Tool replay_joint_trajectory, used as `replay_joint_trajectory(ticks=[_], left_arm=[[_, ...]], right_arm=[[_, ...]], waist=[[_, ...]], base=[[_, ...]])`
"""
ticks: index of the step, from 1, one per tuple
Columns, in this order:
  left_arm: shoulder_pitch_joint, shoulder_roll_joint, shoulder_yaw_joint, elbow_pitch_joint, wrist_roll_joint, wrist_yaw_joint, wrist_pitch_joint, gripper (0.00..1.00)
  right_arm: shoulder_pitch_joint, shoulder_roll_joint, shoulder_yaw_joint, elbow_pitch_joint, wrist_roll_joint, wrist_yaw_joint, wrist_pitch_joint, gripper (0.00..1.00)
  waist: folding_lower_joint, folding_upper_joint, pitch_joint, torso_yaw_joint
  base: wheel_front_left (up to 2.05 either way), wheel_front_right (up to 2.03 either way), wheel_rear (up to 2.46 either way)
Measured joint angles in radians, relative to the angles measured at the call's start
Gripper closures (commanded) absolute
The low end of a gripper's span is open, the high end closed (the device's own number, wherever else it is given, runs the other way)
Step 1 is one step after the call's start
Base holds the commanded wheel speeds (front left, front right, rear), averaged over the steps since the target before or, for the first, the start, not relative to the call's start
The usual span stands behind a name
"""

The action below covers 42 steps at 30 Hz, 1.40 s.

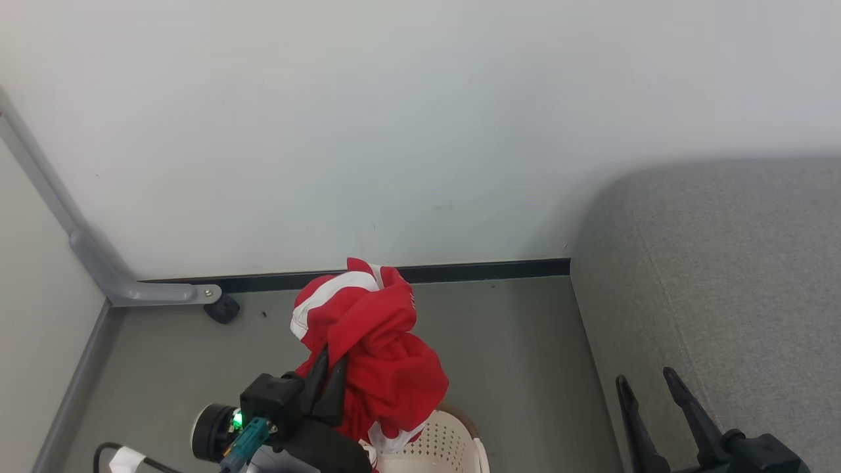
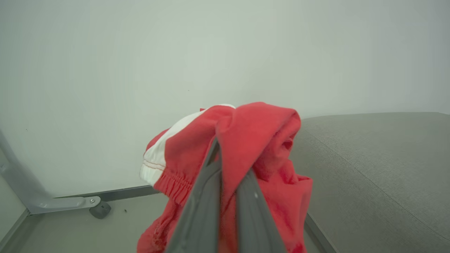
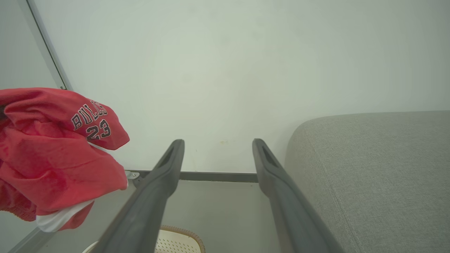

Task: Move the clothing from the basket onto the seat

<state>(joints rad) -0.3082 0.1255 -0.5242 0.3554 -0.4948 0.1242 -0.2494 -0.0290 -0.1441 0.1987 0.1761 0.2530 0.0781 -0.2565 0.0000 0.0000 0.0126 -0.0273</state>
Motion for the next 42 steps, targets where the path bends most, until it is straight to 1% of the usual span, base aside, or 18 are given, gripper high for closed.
replay_joint_trajectory(ticks=[7,10,17,19,26,31,33,42], left_arm=[[0.011,0.000,-0.007,-0.025,0.012,-0.001,0.000,1.00],[0.011,0.000,-0.015,-0.037,0.013,-0.010,0.000,1.00],[0.011,-0.002,-0.035,-0.050,0.023,-0.020,0.000,1.00],[0.011,-0.002,-0.039,-0.053,0.025,-0.020,0.000,1.00],[0.007,-0.010,-0.064,-0.059,0.033,-0.045,0.000,1.00],[-0.002,-0.028,-0.086,-0.055,0.054,-0.055,0.000,1.00],[-0.010,-0.032,-0.097,-0.053,0.057,-0.064,0.000,1.00],[-0.020,-0.038,-0.114,-0.047,0.058,-0.072,0.000,1.00]], right_arm=[[0.001,0.000,0.004,-0.010,0.000,0.000,0.000,0.00],[0.002,0.000,0.011,-0.016,0.000,0.000,0.002,0.00],[0.003,0.005,0.056,-0.046,-0.003,0.004,0.012,0.00],[0.003,0.007,0.080,-0.055,-0.003,0.012,0.019,0.00],[-0.017,0.025,0.189,-0.071,-0.006,0.036,0.050,0.00],[-0.054,0.035,0.266,-0.061,-0.002,0.039,0.072,0.00],[-0.071,0.038,0.291,-0.049,0.005,0.045,0.075,0.00],[-0.167,0.048,0.392,0.009,0.051,0.045,0.100,0.00]], waist=[[0.0000,0.0000,0.000,0.000],[0.0001,0.0000,0.000,0.001],[0.0001,0.0000,0.003,0.007],[0.0000,0.0000,0.004,0.010],[0.0001,0.0000,0.008,0.022],[0.0000,0.0000,0.009,0.037],[0.0000,0.0000,0.009,0.044],[0.0000,0.0000,0.011,0.078]], base=[[0.00,0.00,0.00],[0.00,0.00,0.00],[0.00,0.00,0.00],[0.00,0.00,0.00],[0.00,0.00,0.00],[0.00,0.00,0.00],[0.00,0.00,0.00],[0.00,0.00,0.00]])
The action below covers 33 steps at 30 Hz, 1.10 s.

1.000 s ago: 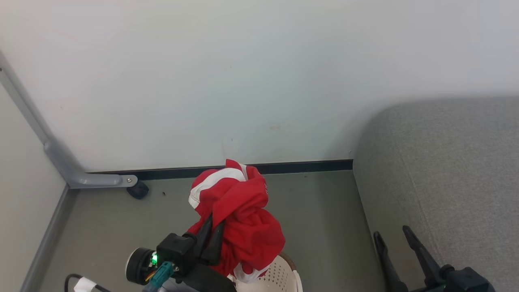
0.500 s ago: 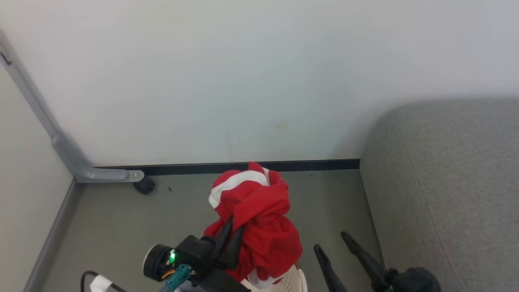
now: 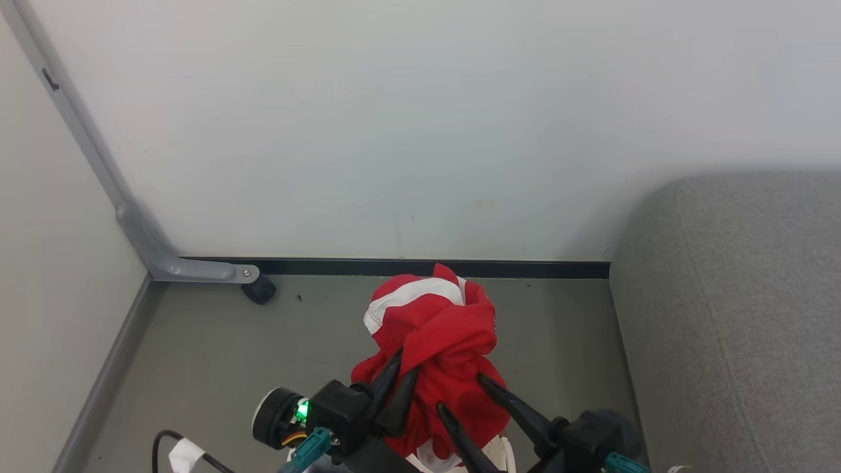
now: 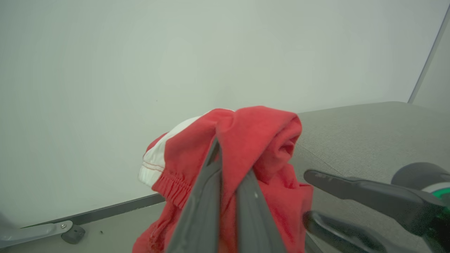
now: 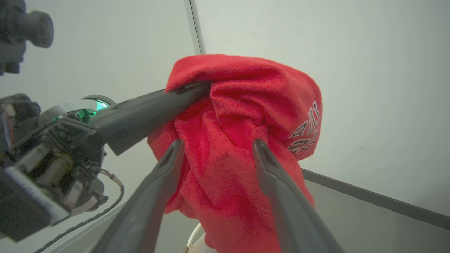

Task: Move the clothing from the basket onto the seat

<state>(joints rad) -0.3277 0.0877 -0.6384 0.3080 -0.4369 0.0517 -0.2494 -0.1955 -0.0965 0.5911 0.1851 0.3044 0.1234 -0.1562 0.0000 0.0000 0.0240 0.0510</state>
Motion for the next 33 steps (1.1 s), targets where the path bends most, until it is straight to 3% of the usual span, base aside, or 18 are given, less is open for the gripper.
replay_joint_trajectory(ticks=[5,18,19,21,33], left_arm=[[-0.002,-0.002,-0.003,-0.002,0.000,0.000,0.000,1.00],[-0.002,-0.004,-0.008,-0.025,0.003,0.000,0.000,1.00],[-0.002,-0.004,-0.008,-0.028,0.003,0.000,0.000,1.00],[-0.002,-0.004,-0.008,-0.032,0.003,0.000,0.000,1.00],[-0.002,-0.008,-0.007,-0.037,0.007,0.000,0.000,1.00]], right_arm=[[-0.062,0.003,0.081,0.039,0.037,0.000,0.007,0.00],[-0.162,0.005,0.139,0.174,0.083,0.000,0.023,0.00],[-0.168,0.006,0.141,0.181,0.087,0.000,0.022,0.04],[-0.179,0.007,0.147,0.196,0.092,0.000,0.021,1.00],[-0.212,0.014,0.162,0.247,0.128,0.000,-0.026,1.00]], waist=[[0.0000,0.0000,0.002,0.013],[0.0000,0.0000,0.007,0.028],[0.0000,0.0000,0.008,0.029],[0.0000,0.0000,0.009,0.031],[0.0000,0.0000,0.013,0.036]], base=[[0.00,0.00,0.00],[0.00,0.00,0.00],[0.00,0.00,0.00],[0.00,0.00,0.00],[0.00,0.00,0.00]])
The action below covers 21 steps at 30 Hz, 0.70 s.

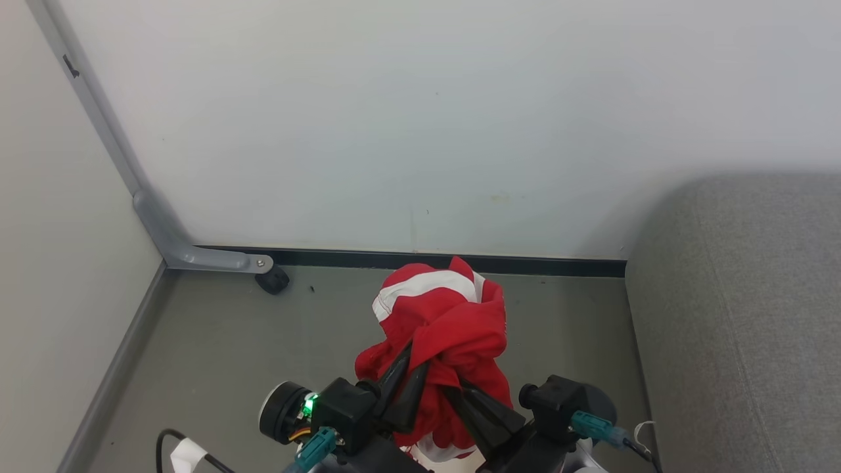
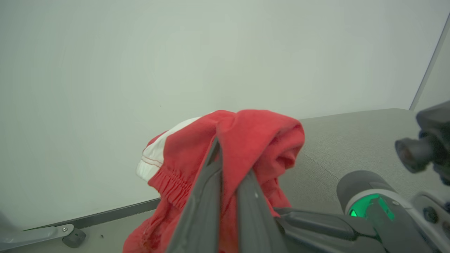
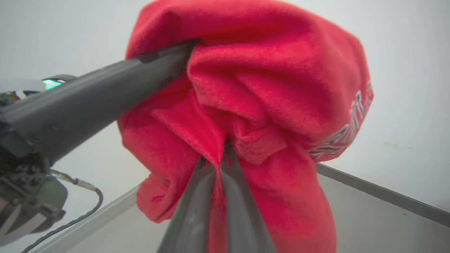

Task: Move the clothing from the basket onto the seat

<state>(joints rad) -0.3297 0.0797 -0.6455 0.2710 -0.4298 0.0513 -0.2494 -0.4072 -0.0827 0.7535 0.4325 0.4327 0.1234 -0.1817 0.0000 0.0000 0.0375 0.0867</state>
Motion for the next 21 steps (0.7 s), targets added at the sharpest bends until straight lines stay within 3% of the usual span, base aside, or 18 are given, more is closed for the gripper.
replay_joint_trajectory(ticks=[4,6,7,21], left_arm=[[0.000,0.002,0.001,-0.004,0.000,-0.001,0.000,1.00],[0.000,0.002,0.001,-0.004,0.000,-0.008,0.000,0.51],[0.000,0.003,0.001,-0.003,0.000,-0.008,0.000,0.01],[0.051,0.047,0.001,-0.025,0.004,-0.007,0.000,0.00]], right_arm=[[-0.010,0.001,-0.009,0.012,0.000,0.000,-0.019,1.00],[-0.019,0.002,-0.021,0.018,0.004,0.000,-0.028,1.00],[-0.021,0.001,-0.029,0.024,0.007,0.000,-0.033,1.00],[-0.045,-0.018,-0.100,0.064,0.008,-0.002,-0.053,1.00]], waist=[[0.0000,0.0000,0.001,-0.004],[0.0000,0.0000,0.002,-0.006],[0.0000,0.0000,0.001,-0.009],[0.0000,0.0000,-0.005,-0.060]], base=[[0.00,0.00,0.00],[0.00,0.00,0.00],[0.00,0.00,0.00],[0.00,0.00,0.00]])
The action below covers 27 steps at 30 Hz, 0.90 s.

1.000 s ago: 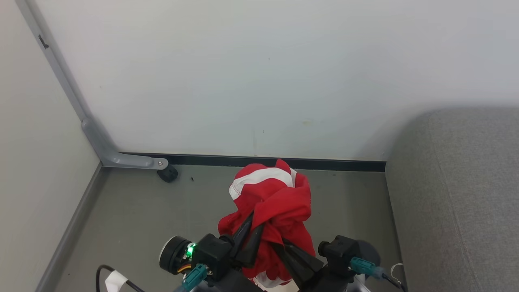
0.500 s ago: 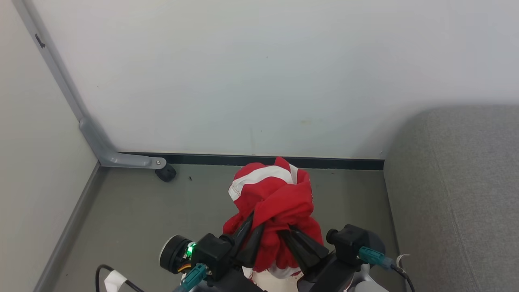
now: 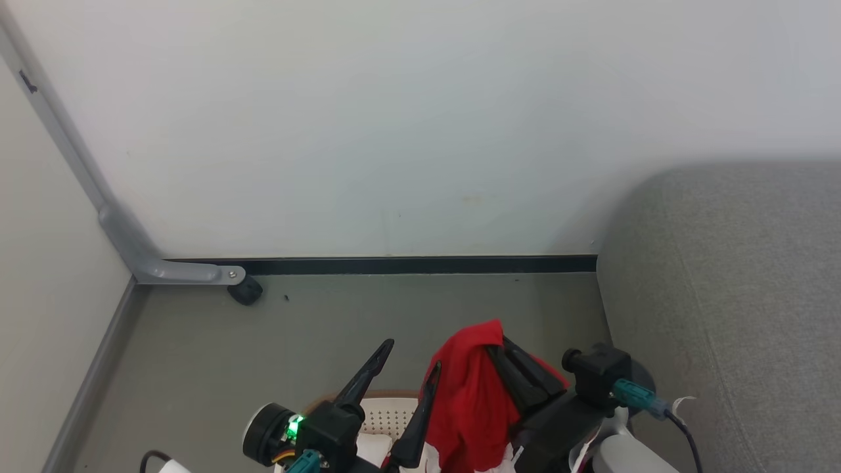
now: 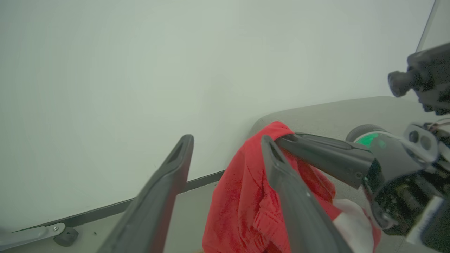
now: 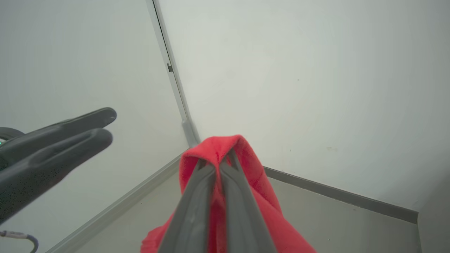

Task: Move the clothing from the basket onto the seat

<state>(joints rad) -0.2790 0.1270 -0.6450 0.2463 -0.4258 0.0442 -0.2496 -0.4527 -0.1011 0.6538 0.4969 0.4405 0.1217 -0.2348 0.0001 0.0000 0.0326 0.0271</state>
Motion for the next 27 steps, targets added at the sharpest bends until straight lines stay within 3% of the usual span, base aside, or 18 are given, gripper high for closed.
replay_joint_trajectory(ticks=[12,27], left_arm=[[0.053,0.021,-0.013,-0.031,0.007,0.009,0.000,0.00],[0.077,0.032,-0.030,-0.067,0.015,0.018,0.011,0.00]], right_arm=[[0.000,-0.046,-0.081,-0.002,0.009,-0.043,-0.007,1.00],[0.026,-0.077,-0.154,-0.093,0.008,-0.088,-0.014,1.00]], waist=[[0.0000,0.0000,0.001,-0.075],[0.0000,0.0000,0.032,-0.236]], base=[[0.00,0.00,0.00],[0.00,0.00,0.00]])
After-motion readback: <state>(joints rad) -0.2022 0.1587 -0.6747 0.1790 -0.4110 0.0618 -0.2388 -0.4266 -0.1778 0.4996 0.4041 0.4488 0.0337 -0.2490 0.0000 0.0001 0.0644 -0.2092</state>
